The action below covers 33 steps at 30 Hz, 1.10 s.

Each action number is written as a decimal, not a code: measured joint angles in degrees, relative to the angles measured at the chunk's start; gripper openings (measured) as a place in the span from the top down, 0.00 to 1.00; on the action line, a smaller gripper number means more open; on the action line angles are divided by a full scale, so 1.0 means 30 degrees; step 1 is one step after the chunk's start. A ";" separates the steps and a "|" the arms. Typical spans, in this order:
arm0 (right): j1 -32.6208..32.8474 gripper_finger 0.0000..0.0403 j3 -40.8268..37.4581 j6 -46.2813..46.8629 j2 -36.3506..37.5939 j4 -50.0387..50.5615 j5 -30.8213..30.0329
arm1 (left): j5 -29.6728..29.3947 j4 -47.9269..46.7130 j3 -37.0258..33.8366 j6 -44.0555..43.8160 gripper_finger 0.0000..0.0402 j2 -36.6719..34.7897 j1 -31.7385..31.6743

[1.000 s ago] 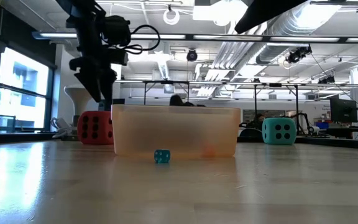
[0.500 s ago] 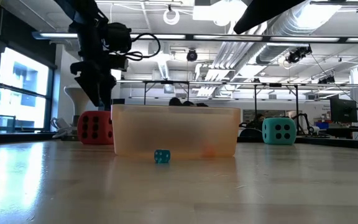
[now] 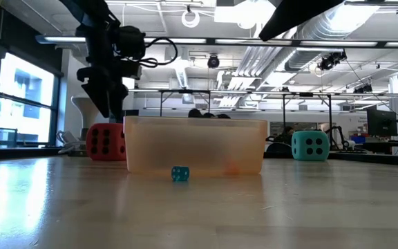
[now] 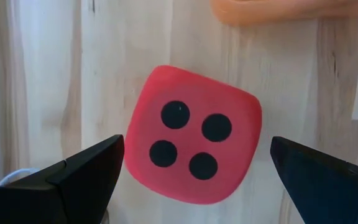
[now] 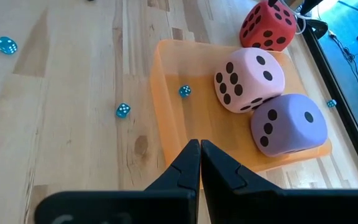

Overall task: Pick & Place Dice
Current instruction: Put the large red die into the orange bin

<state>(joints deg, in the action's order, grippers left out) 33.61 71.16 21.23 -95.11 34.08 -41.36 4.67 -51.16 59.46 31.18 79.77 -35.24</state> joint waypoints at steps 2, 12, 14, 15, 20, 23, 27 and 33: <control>0.0000 0.99 0.0000 0.0000 0.0000 -0.0004 0.0000 | 0.0000 -0.0122 -0.0010 0.0030 0.02 0.0000 0.0000; 0.0000 0.99 0.0000 0.0000 0.0000 -0.0004 0.0000 | -0.0022 -0.0026 -0.0464 0.0313 0.02 0.0007 0.0000; 0.0000 0.99 0.0000 0.0000 0.0000 -0.0004 0.0000 | -0.0036 0.0002 -0.0474 0.0313 0.02 0.0007 0.0000; 0.0000 0.99 0.0000 0.0000 0.0000 -0.0004 0.0000 | -0.0036 0.0021 -0.0474 0.0315 0.02 0.0007 0.0000; 0.0000 0.99 0.0000 0.0010 0.0000 -0.0004 0.0000 | -0.0058 0.0082 -0.0503 0.0219 0.02 0.0007 0.0000; 0.0000 0.99 0.0000 0.0022 0.0000 -0.0011 0.0000 | -0.0084 0.0107 -0.0503 0.0203 0.02 0.0215 0.0000; 0.0000 0.99 0.0000 0.0029 0.0000 -0.0008 0.0000 | -0.0220 0.0382 -0.0470 0.0182 0.02 0.0794 -0.0002; 0.0000 0.99 0.0000 0.0007 0.0000 -0.0011 0.0000 | -0.0937 0.0900 -0.0437 0.0146 0.01 0.1450 -0.0024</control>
<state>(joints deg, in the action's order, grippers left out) 33.61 71.16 21.26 -95.11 34.04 -41.36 1.85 -48.46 58.15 31.62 84.12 -35.31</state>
